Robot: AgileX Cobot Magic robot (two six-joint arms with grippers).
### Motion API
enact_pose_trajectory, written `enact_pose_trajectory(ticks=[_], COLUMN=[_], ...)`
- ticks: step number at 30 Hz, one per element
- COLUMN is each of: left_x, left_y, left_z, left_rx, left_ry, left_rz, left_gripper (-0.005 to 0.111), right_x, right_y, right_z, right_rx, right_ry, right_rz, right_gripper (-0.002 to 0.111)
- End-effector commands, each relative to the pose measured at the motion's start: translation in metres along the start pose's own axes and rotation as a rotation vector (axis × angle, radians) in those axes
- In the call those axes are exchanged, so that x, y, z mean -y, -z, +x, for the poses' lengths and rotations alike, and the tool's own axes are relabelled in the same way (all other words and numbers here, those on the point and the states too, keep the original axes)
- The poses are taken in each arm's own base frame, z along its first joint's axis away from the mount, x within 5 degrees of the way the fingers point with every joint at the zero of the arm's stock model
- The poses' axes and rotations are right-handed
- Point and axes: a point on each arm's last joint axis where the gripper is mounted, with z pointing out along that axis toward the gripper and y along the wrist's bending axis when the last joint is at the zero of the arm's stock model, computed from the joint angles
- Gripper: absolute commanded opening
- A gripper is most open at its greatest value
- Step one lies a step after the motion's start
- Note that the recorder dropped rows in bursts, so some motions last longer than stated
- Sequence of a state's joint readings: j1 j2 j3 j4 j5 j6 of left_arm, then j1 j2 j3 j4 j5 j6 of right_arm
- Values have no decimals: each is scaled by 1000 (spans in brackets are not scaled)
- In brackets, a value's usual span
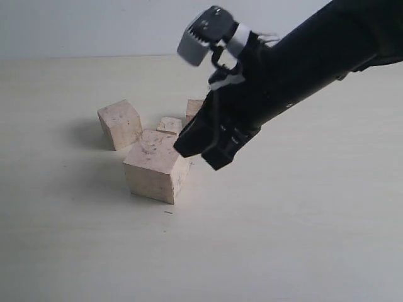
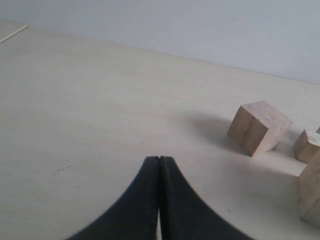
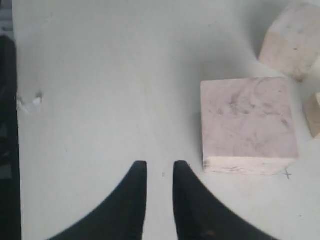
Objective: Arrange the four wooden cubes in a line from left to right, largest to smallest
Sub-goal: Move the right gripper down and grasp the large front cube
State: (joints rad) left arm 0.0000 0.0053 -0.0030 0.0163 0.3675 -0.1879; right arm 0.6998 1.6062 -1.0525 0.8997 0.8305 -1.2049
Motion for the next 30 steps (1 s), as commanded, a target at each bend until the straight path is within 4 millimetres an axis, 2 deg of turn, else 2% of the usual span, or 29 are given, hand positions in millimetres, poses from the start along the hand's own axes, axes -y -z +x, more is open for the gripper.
enact_pose_trajectory(ticks=[1,5,8,18,23,27,30], left_x=[0,0,0,0,0,0,0], left_y=[0,0,0,0,0,0,0], left_z=[0,0,0,0,0,0,0], left_rx=[14,14,14,14,14,14,14], left_ry=[-2,-2,-2,-2,-2,-2,-2], left_rz=[2,2,2,2,2,2,2], left_gripper=[0,0,0,0,0,0,0], right_x=[2,19,29,53,62,66,62], right_y=[-15,-21,-27,-65,-77,-84,-90], right_z=[-11,-22,-22,-3,4,2,-5], right_rx=[-44,1,12,-46,-58,-49,-31], right_ry=[165,179,168,96,75,40,43], right_rz=[10,107,166,189,221,200,185], right_gripper=[49,82,92,94,94,94,94])
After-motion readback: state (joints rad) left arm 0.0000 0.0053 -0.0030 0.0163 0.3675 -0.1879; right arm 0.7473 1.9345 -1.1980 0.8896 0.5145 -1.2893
